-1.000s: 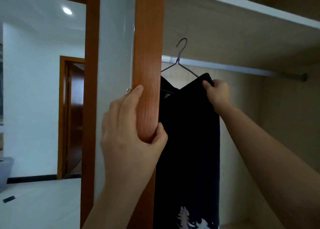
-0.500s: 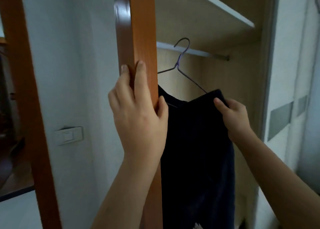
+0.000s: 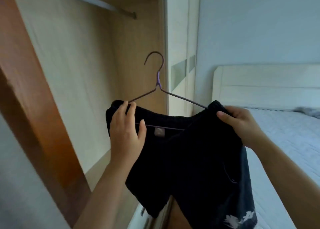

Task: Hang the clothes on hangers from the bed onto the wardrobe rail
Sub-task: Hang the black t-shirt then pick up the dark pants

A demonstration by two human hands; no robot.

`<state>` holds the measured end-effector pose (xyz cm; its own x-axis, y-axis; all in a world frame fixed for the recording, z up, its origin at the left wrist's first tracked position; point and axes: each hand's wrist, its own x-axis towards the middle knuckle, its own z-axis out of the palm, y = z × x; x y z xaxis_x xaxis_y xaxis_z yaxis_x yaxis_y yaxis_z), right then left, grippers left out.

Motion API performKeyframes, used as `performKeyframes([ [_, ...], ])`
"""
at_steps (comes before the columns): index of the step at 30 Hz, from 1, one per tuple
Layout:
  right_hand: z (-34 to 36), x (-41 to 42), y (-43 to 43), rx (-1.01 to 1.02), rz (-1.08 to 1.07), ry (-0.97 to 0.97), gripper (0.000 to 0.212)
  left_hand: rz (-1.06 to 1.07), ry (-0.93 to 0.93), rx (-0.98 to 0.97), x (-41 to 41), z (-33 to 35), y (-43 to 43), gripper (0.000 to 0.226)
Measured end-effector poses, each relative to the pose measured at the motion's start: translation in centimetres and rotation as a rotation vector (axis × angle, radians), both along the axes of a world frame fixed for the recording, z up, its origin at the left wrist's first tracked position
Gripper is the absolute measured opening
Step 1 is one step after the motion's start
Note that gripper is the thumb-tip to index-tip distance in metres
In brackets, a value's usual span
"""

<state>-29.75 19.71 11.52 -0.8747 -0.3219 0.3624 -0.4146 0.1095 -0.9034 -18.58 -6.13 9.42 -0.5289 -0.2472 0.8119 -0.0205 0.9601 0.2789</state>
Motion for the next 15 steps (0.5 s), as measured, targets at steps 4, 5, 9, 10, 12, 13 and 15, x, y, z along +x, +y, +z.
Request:
performKeyframes([
  [4, -1.1, 3.4, 9.1, 0.046, -0.081, -0.064, 0.031, -0.047, -0.167, 0.107, -2.4, -2.8, 3.0, 0.056],
  [5, -1.3, 4.4, 11.3, 0.071, -0.105, -0.067, 0.049, -0.077, -0.213, 0.127, -2.9, -3.4, 4.1, 0.057],
  [9, -2.1, 8.9, 20.6, 0.078, -0.173, -0.109, 0.067, -0.268, -0.373, 0.204, -3.7, -5.5, 10.2, 0.052],
  [10, -2.2, 10.4, 22.9, 0.077, -0.209, -0.114, 0.07, -0.324, -0.394, 0.22, -3.5, -6.0, 12.1, 0.049],
  [12, -2.3, 13.5, 27.3, 0.071, -0.278, -0.132, 0.077, -0.439, -0.42, 0.265, -3.0, -7.1, 16.1, 0.04],
  [13, -2.5, 15.2, 29.4, 0.067, -0.318, -0.147, 0.077, -0.493, -0.44, 0.306, -2.5, -7.5, 18.2, 0.035],
  [15, -2.9, 18.4, 33.4, 0.051, -0.386, -0.171, 0.072, -0.573, -0.478, 0.366, -1.2, -8.2, 22.3, 0.027],
])
